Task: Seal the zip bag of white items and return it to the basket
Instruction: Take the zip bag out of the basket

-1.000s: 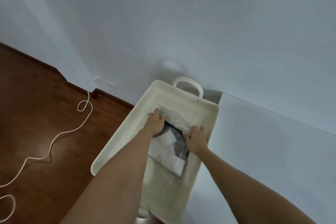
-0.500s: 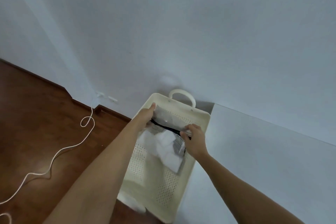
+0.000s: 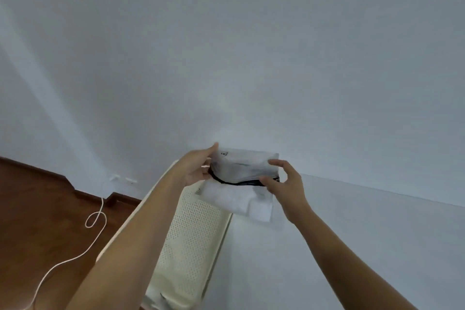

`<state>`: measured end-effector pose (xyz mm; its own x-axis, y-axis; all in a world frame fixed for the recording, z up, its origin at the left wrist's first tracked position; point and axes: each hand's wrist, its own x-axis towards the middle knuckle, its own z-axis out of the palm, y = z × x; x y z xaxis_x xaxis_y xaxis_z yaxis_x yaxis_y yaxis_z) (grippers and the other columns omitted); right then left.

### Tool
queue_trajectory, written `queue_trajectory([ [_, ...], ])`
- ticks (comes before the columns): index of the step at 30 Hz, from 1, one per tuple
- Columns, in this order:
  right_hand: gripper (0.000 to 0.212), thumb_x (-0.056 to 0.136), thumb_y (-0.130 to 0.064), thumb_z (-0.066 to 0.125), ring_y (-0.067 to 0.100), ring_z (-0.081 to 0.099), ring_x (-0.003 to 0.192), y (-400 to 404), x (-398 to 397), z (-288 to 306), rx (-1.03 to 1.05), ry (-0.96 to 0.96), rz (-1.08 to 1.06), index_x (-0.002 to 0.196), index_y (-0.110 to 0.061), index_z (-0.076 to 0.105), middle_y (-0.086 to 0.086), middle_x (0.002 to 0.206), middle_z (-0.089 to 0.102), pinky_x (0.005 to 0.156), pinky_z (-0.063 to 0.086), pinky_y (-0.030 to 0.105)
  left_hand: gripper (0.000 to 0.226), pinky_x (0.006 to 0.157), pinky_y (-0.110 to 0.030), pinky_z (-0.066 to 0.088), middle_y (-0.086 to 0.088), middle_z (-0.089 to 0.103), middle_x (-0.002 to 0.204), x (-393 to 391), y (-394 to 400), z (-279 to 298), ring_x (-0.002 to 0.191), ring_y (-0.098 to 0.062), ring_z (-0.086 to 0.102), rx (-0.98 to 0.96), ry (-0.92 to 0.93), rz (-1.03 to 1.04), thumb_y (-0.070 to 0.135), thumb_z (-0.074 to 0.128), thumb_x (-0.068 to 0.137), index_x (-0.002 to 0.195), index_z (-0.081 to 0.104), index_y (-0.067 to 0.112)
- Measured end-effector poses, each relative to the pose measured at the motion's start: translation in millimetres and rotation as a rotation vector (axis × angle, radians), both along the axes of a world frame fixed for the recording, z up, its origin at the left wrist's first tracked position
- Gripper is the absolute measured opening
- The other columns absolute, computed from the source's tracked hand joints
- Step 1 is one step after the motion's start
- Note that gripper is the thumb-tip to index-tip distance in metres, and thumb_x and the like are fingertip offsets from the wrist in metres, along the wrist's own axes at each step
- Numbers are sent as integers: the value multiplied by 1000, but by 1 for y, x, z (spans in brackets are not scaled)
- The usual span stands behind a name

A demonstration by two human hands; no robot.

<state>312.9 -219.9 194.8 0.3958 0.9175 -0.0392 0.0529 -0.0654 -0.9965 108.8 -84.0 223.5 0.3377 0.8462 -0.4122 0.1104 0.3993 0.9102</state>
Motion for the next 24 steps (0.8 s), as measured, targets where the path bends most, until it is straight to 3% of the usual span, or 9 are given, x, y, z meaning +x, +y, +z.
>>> queue_trajectory([
  [3,53,83,-3,67,18,67,97,-32,49,4,27,451,-34,129,-17,46,11,115,56,79,55,32,16,61,-24,56,-2,64,78,37,-34,-7,69,-14,64,0,-42,-117,28,68,89,86,70,12],
  [5,41,91,-10,63,25,68,92,-52,80,3,12,695,-155,128,-3,46,14,116,60,76,54,33,3,59,-22,55,-5,63,76,57,-56,-18,64,-13,64,-13,-67,-204,11,68,88,85,66,11],
  [8,37,94,-11,60,30,65,86,-78,118,-9,-66,963,-288,126,4,51,16,111,60,73,53,38,20,61,-24,56,-8,66,78,85,-84,-35,64,-14,65,-51,-64,-305,0,70,83,100,61,7],
  [11,26,92,-8,61,26,63,80,-105,140,-18,-192,913,-198,115,5,59,15,92,65,68,52,34,38,77,-29,55,-11,68,96,107,-108,-51,79,-18,64,-107,-13,-444,5,69,87,122,56,3],
  [13,19,92,-10,62,23,64,79,-120,149,-22,-245,854,-123,106,2,63,11,88,67,66,54,33,42,83,-33,54,-10,66,106,118,-120,-60,86,-18,64,-154,16,-599,30,62,94,128,57,6],
  [15,20,91,-12,63,22,65,82,-130,155,-23,-261,784,-37,107,0,66,10,93,68,70,54,32,62,82,-33,56,-7,70,104,129,-127,-66,89,-19,65,-250,12,-654,62,46,91,119,64,10],
  [17,25,89,-14,64,22,64,86,-135,159,-21,-270,695,50,111,-1,66,10,97,68,77,53,32,78,78,-31,55,-5,72,97,143,-130,-70,87,-19,67,-327,-30,-634,78,36,81,103,71,12],
  [21,17,85,-16,67,19,65,79,-137,160,-11,-290,547,228,97,-5,71,8,90,69,77,54,30,81,72,-27,50,0,69,87,170,-127,-71,77,-16,62,-314,-89,-634,81,35,80,102,69,11],
  [24,17,83,-21,68,17,63,78,-138,162,-9,-305,459,262,91,-6,71,7,86,67,76,54,28,53,65,-25,54,2,69,81,182,-127,-67,69,-11,65,-232,-81,-619,66,61,78,87,75,17],
])
